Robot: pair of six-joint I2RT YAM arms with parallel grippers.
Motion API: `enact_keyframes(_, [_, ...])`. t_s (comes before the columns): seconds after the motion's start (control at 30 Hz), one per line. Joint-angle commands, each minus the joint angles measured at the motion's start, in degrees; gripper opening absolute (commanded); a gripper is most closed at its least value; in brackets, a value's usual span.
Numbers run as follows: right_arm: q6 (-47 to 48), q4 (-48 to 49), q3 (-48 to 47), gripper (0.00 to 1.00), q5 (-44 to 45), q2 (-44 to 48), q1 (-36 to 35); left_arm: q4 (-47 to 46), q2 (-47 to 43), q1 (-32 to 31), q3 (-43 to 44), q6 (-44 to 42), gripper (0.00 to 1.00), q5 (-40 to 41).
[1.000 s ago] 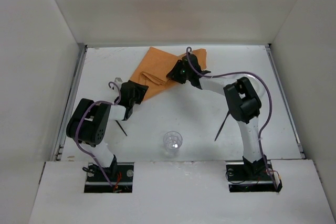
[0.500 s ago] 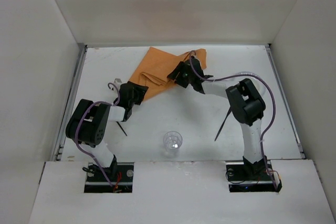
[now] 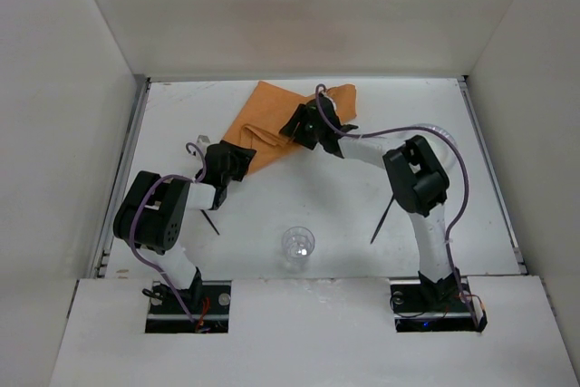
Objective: Set the dinner table for one person
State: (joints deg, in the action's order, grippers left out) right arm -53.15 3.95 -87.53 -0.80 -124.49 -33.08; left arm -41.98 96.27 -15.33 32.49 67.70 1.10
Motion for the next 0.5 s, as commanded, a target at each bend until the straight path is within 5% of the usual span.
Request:
enact_keyframes(0.0, [-0.3,-1.9,-4.7,0.65,-0.3,-2.3,-0.5,1.7,0.9,0.5,-1.0,-2.1,0.45,-1.2])
enact_keyframes(0.1, [-1.3,-3.3,-6.1,0.58,-0.3,-3.3,-0.6,1.6,0.9,0.7,-1.1,-2.1,0.45,-1.5])
enact_keyframes(0.33, [-2.1,-2.5,-6.3,0.21,-0.7,-3.0,-0.5,0.5,1.1,0.9,-2.1,-2.0,0.45,-1.9])
enact_keyframes(0.47, [-1.5,1.1,-3.5,0.12,-0.9,1.1,0.0,-0.1,1.2,1.2,-2.8,-1.8,0.45,-2.3])
